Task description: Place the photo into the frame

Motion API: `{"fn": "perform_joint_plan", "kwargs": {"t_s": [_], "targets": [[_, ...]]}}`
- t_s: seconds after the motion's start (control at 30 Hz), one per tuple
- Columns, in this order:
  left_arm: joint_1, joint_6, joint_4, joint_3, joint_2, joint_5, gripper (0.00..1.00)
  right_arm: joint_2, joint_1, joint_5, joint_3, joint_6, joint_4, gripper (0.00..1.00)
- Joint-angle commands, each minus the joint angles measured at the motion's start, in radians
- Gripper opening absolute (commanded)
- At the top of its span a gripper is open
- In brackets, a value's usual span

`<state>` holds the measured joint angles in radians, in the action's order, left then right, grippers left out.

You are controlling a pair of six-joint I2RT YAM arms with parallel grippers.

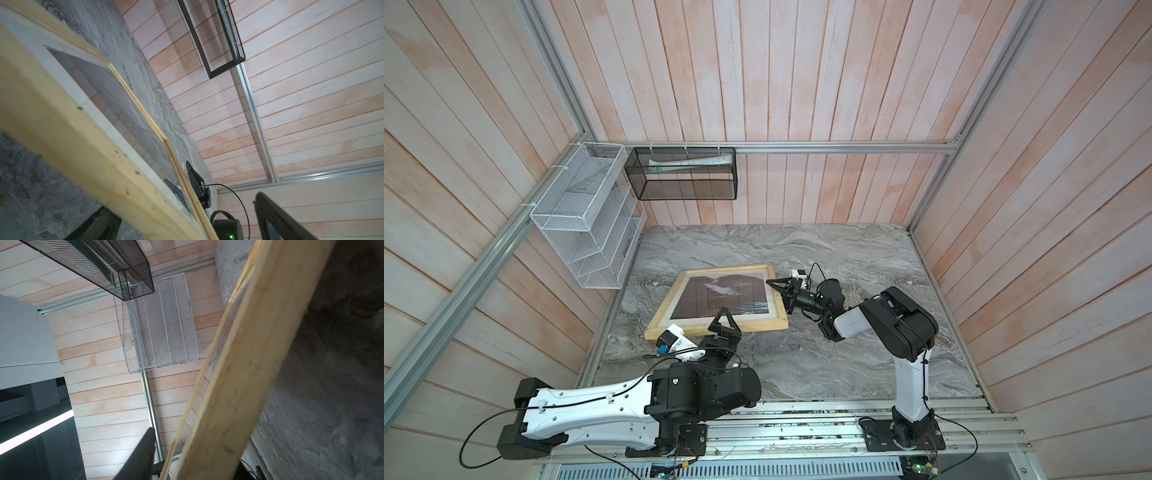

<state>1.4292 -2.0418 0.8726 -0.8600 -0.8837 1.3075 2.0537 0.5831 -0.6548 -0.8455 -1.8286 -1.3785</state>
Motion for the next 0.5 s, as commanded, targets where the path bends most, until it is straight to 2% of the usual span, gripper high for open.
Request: {"fn": "perform_joint_plan", "kwargs": {"t_s": [0.0, 0.07, 0.13, 0.47], "targets": [[-0.026, 0.209, -0.321, 0.077, 0.069, -0.063, 1.00, -0.025, -0.011, -0.007, -0.048, 0.063, -0.059, 0.44], [-0.052, 0.334, -0.474, 0.133, 0.109, -0.118, 1.00, -0.021, -0.016, -0.015, -0.050, 0.067, -0.052, 0.44], [-0.074, 0.404, -0.563, 0.165, 0.133, -0.158, 1.00, -0.020, -0.022, -0.023, -0.052, 0.079, -0.034, 0.44], [-0.109, 0.539, -0.550, 0.078, 0.091, -0.218, 1.00, -0.005, -0.082, -0.096, -0.031, 0.136, -0.005, 0.44]]}}
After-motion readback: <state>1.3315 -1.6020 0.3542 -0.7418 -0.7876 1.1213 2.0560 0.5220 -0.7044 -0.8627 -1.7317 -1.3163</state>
